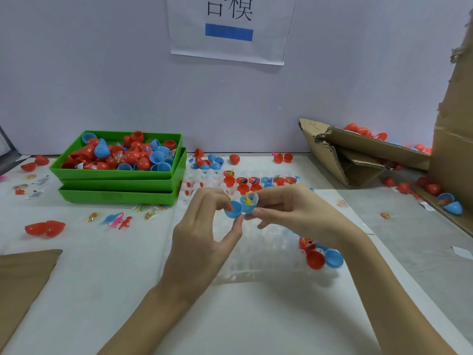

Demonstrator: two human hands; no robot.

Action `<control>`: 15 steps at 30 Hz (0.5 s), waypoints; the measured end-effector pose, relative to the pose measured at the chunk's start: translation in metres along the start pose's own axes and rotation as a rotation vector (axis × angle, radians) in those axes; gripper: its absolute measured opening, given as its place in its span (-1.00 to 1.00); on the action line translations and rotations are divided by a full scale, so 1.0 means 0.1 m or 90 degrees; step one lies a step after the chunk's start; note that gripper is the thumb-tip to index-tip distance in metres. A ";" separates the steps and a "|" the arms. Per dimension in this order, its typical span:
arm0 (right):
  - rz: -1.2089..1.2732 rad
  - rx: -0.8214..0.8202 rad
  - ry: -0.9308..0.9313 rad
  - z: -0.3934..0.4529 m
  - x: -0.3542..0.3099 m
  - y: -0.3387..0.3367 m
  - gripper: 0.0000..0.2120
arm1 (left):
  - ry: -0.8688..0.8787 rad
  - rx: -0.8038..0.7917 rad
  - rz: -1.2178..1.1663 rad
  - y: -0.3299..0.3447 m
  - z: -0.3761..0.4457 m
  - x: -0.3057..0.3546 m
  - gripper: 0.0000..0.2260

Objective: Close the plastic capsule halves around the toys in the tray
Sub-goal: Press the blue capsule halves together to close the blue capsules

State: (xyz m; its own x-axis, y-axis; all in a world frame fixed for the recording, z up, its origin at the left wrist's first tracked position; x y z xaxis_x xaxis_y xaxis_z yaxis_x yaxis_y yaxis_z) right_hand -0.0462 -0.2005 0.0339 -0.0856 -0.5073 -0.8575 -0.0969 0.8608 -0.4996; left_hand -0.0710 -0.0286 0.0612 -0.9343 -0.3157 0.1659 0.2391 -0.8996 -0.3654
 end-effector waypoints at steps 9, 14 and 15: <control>0.083 0.083 -0.086 -0.06 -0.15 -0.12 -0.76 | -0.263 0.096 -0.359 0.07 -0.11 -0.38 -0.58; -0.073 0.153 -0.113 -0.05 -0.21 -0.03 -0.66 | -0.242 0.036 -0.309 0.11 -0.10 -0.36 -0.65; -0.098 0.164 -0.119 -0.06 -0.22 -0.01 -0.65 | -0.217 0.019 -0.280 0.11 -0.09 -0.34 -0.67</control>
State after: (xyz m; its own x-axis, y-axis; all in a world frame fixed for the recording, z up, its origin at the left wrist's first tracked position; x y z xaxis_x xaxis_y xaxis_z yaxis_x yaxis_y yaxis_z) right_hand -0.0502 -0.1905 0.0546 0.0955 -0.6362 -0.7656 0.1604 0.7689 -0.6189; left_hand -0.0391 -0.0252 0.0437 -0.8100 0.0168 0.5862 -0.1426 -0.9752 -0.1690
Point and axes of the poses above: each hand's wrist, its own z-axis towards the middle knuckle, its own y-axis out of the palm, x = y × z, the point moved 10 cm from there along z, towards the middle knuckle, and after that the axes turned 14 degrees about y, right-handed, at the moved point
